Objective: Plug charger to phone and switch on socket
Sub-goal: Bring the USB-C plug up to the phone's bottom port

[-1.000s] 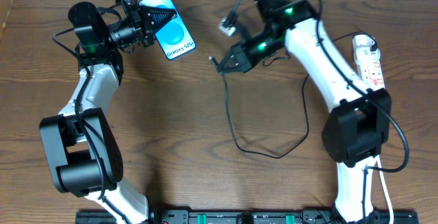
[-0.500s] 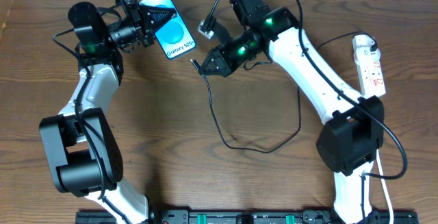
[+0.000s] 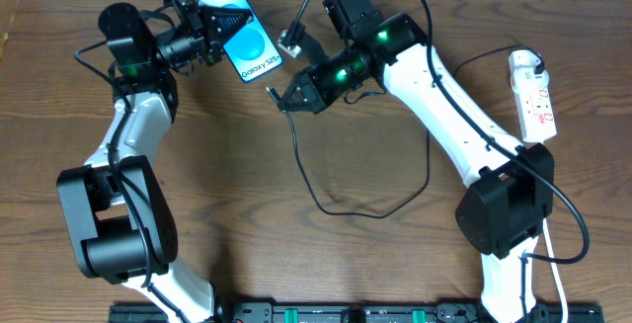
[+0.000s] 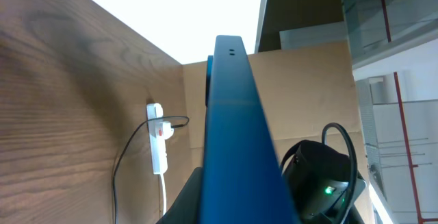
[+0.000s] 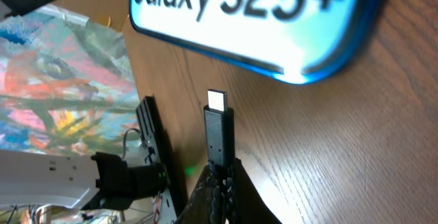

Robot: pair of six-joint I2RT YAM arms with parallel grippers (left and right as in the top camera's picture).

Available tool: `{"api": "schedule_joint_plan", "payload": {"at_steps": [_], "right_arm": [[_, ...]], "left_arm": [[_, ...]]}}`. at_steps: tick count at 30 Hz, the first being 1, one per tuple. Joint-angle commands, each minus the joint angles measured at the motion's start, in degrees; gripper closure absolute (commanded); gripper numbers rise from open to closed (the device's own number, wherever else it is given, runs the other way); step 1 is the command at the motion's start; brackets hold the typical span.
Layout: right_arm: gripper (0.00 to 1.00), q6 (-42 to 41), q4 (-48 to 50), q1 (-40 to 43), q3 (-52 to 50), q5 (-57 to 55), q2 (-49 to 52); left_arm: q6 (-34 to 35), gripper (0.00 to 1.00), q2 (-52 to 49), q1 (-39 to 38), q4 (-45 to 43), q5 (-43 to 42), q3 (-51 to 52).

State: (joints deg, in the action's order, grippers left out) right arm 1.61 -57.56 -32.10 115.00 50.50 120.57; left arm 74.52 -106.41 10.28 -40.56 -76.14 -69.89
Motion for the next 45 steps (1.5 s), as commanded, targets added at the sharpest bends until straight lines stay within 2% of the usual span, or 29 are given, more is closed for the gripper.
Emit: {"api": "schedule_joint_plan", "payload": {"at_steps": [1,24,30,45], "right_arm": [[0.99,-2.1,0.9,-0.2,-0.1,-0.4,-2.7],[0.99,-4.0,3.1,-1.2,-0.1,-6.3,-4.1],[0.99,-4.4,3.1,-2.2,-0.1,-8.2,-4.1],[0.99,-4.3,3.3,-2.1,-0.1,-7.9,-4.1]], "left_arm": [[-1.4,0.93,0.1,0.0,-0.7,0.1,-0.8],[-2.6,0.93,0.1,0.0,-0.2,-1.2,-0.8],[-2.7,0.93,0.1,-0.1,2.4,-1.2,-0.8],[-5.4,0.93,0.0,-0.1,2.4,-1.9,-0.8]]}}
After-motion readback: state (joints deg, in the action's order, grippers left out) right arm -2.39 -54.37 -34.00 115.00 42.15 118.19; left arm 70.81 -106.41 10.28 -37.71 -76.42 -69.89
